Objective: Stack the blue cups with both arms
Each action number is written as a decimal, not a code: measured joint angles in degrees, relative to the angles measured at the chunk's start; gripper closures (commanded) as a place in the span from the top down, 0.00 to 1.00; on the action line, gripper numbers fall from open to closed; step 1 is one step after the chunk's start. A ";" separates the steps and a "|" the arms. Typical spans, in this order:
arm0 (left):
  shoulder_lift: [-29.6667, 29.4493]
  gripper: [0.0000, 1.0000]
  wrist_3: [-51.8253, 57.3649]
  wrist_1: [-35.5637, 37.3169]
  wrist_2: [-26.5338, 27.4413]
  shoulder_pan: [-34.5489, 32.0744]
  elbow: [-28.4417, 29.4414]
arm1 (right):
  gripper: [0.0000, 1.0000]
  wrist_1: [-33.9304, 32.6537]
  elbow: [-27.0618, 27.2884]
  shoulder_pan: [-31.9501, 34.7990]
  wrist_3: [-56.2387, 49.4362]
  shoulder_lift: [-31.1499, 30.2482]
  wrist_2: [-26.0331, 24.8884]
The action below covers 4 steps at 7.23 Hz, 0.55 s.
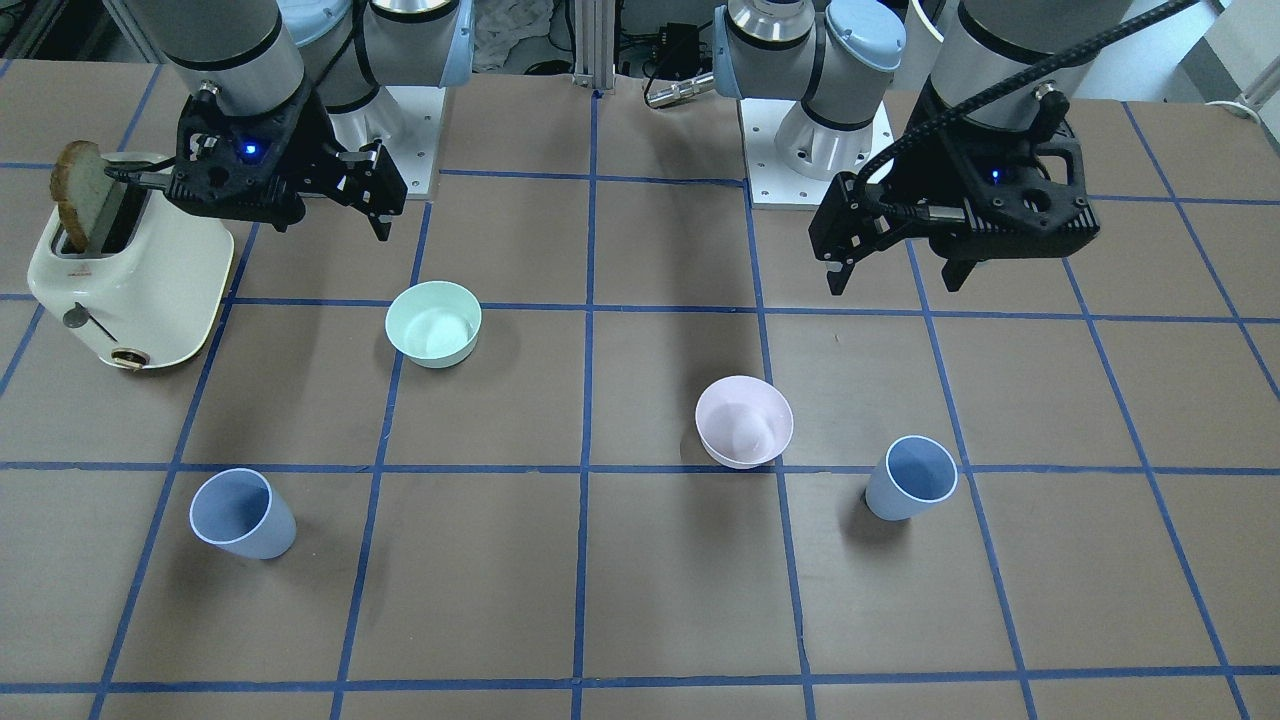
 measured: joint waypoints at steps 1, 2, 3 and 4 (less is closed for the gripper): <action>0.00 1.00 0.00 0.00 -0.02 -0.03 0.01 | 1.00 -0.03 -0.11 -0.10 -0.03 0.03 -0.05; 0.02 1.00 0.00 0.00 -0.06 -0.02 0.01 | 1.00 -0.13 -0.20 -0.24 0.00 0.09 0.06; 0.09 1.00 0.00 0.00 -0.08 -0.01 -0.03 | 1.00 -0.31 -0.23 -0.29 0.02 0.10 0.29; 0.14 1.00 0.00 0.00 -0.08 -0.01 -0.06 | 1.00 -0.46 -0.26 -0.30 0.01 0.10 0.48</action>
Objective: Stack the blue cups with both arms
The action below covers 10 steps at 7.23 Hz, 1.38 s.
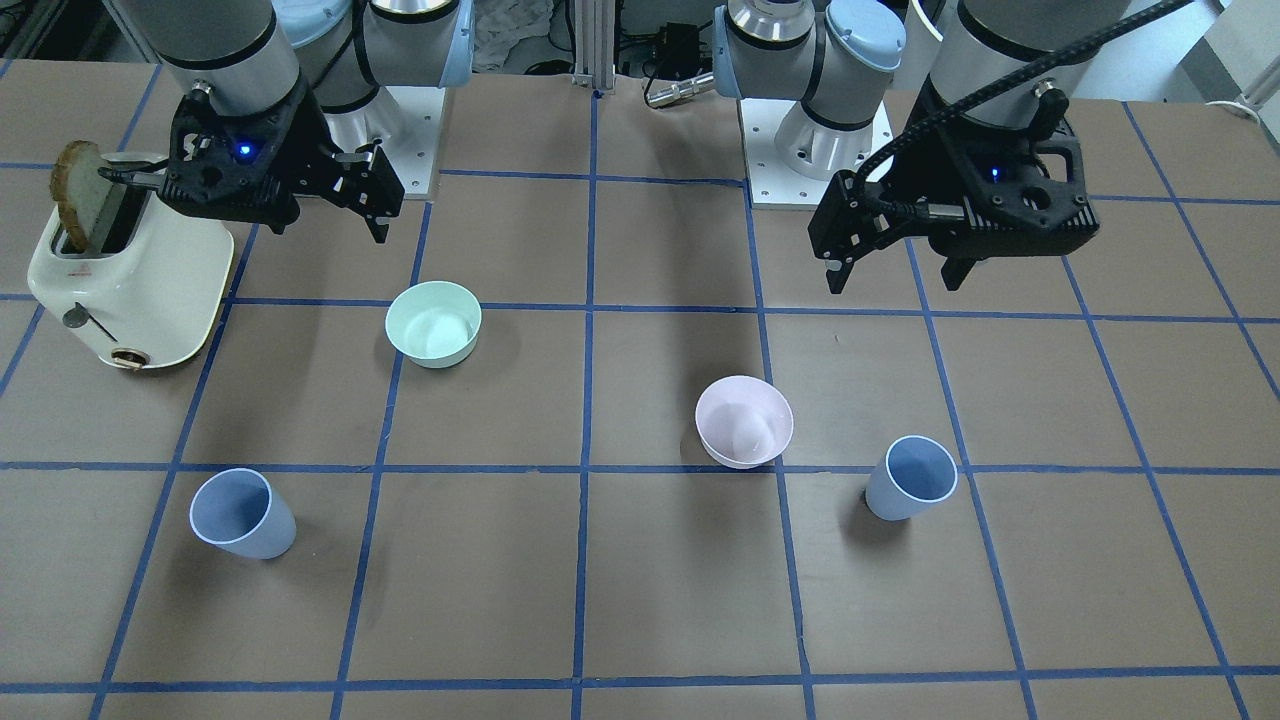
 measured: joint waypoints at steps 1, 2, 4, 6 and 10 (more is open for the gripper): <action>0.02 1.00 0.00 0.00 0.00 -0.01 0.00 | 1.00 -0.15 0.01 -0.03 -0.03 0.02 -0.08; 0.02 1.00 0.00 0.00 -0.01 -0.02 -0.01 | 1.00 -0.31 0.02 -0.05 -0.07 0.06 -0.23; -0.43 1.00 0.00 0.16 -0.01 0.02 0.14 | 1.00 -1.07 -0.03 -0.12 -0.07 0.18 -0.43; -0.93 1.00 0.94 0.93 -0.35 0.27 -0.08 | 1.00 -1.91 -0.11 -1.36 -0.12 0.41 -0.38; -7.38 1.00 8.22 5.81 -0.04 4.00 -5.91 | 1.00 -5.41 -0.98 -11.35 -3.45 5.90 0.28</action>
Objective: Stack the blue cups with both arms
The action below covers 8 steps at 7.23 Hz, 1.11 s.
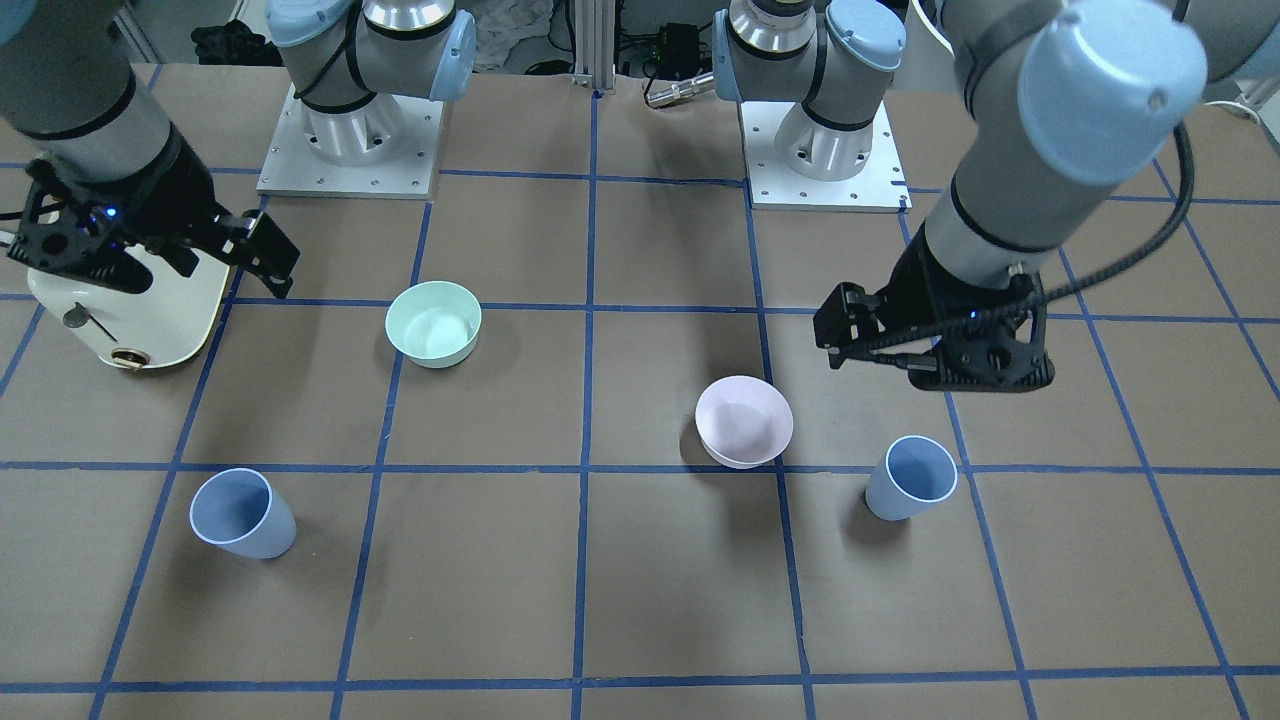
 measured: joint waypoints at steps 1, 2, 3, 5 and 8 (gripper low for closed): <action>-2.08 1.00 3.58 5.75 -0.03 1.91 -3.48 | 1.00 -5.34 -1.75 -0.80 -3.94 4.10 0.02; -3.75 1.00 5.91 12.39 -0.04 3.05 -7.68 | 1.00 -8.90 -3.73 -1.09 -6.60 7.73 0.01; -4.83 1.00 7.21 17.96 -0.05 3.69 -11.87 | 1.00 -11.24 -4.98 -1.20 -8.01 10.57 -0.01; -6.00 0.34 8.53 22.38 -0.03 4.17 -16.52 | 1.00 -15.36 -5.33 -1.39 -9.32 14.33 -0.40; -7.46 0.00 9.65 24.34 0.10 4.24 -17.01 | 1.00 -18.58 -5.28 -3.90 -10.43 18.84 -0.56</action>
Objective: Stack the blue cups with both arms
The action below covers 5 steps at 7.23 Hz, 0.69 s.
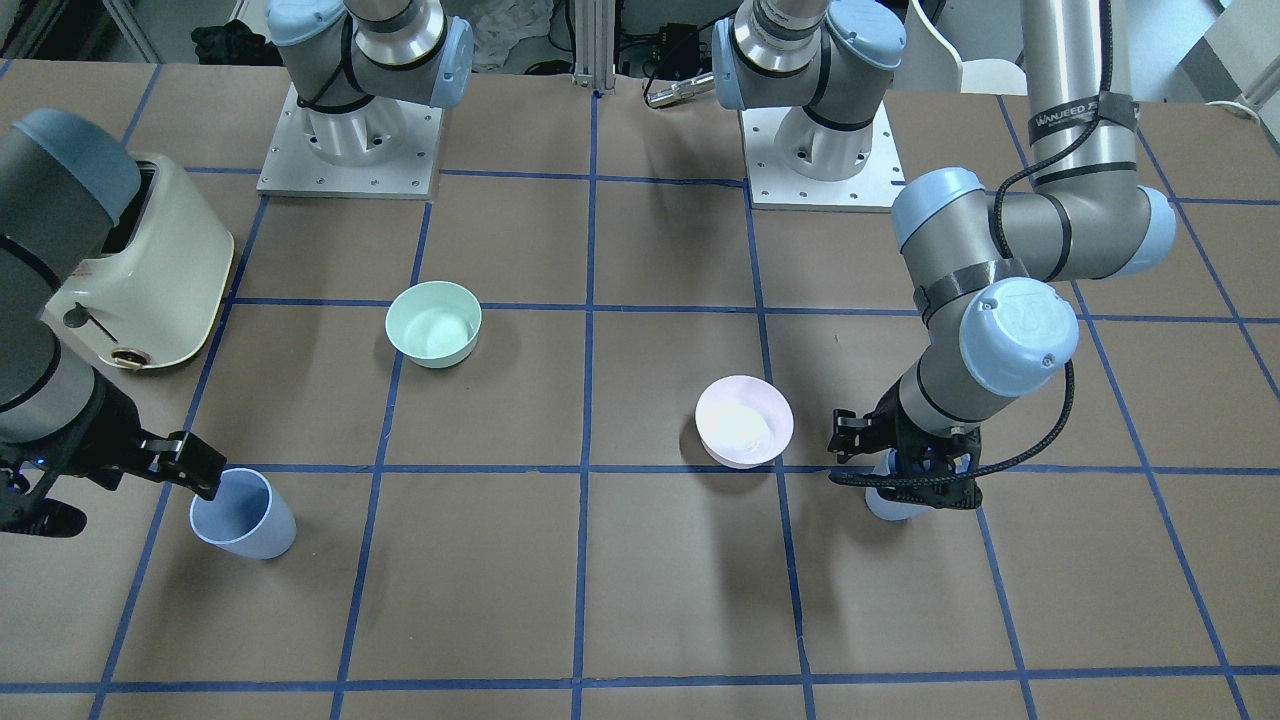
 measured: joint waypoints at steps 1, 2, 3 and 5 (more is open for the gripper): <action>-0.10 0.00 0.03 0.91 0.12 0.00 0.16 | 1.00 -0.72 -0.11 -0.88 0.30 1.29 0.27; -0.09 0.00 0.05 2.98 0.41 0.06 0.37 | 1.00 -1.21 -0.12 -1.25 0.84 2.39 0.51; -0.03 0.00 0.03 4.77 1.30 0.05 0.89 | 1.00 -1.42 -0.15 -1.38 1.13 3.51 0.64; 1.09 0.00 -0.75 3.42 2.65 -0.92 3.46 | 0.99 -1.60 -0.19 -1.39 1.13 4.95 0.71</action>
